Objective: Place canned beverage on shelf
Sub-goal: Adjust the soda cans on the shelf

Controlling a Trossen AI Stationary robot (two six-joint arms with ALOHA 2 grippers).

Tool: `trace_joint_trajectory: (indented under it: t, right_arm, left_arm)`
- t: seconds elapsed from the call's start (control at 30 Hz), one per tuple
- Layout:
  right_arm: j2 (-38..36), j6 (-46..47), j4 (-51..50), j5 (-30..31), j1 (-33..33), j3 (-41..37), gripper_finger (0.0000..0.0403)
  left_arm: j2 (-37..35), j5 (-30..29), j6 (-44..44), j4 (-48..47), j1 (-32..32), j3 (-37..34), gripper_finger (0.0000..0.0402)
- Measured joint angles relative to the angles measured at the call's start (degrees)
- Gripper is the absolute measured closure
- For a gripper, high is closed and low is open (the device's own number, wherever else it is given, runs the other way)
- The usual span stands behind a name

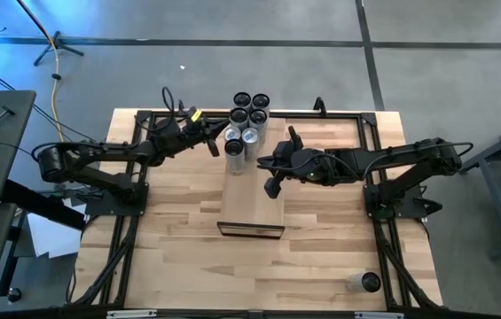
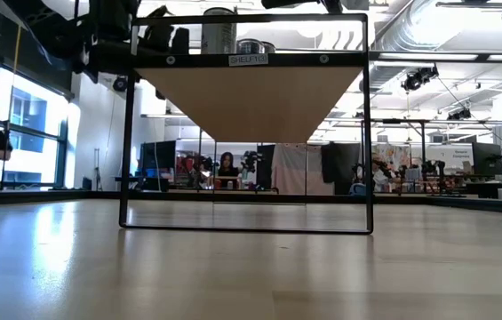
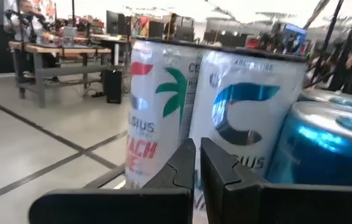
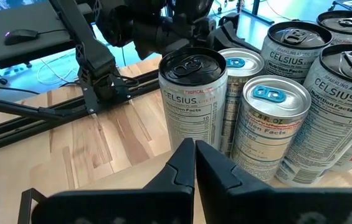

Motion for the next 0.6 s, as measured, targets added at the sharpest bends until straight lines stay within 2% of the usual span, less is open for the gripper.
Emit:
trace_joint_trajectory:
  t: [0.17,0.4,0.6]
  right_arm:
    - [0.00,-0.02,0.00,-0.02,0.52,0.00,0.0403]
    - [0.00,-0.22,0.00,0.20,0.65,0.00,0.0403]
    - [0.00,-1.02,0.00,0.39,0.58,0.00,0.0403]
  left_arm:
    - [-4.70,-3.15,1.29,-6.71,1.04,0.00,0.0401]
    - [-14.99,-2.80,-1.65,-26.42,-1.38,-0.01,0.0402]
    - [-16.93,0.23,-0.31,-28.30,-5.18,-0.02,0.0402]
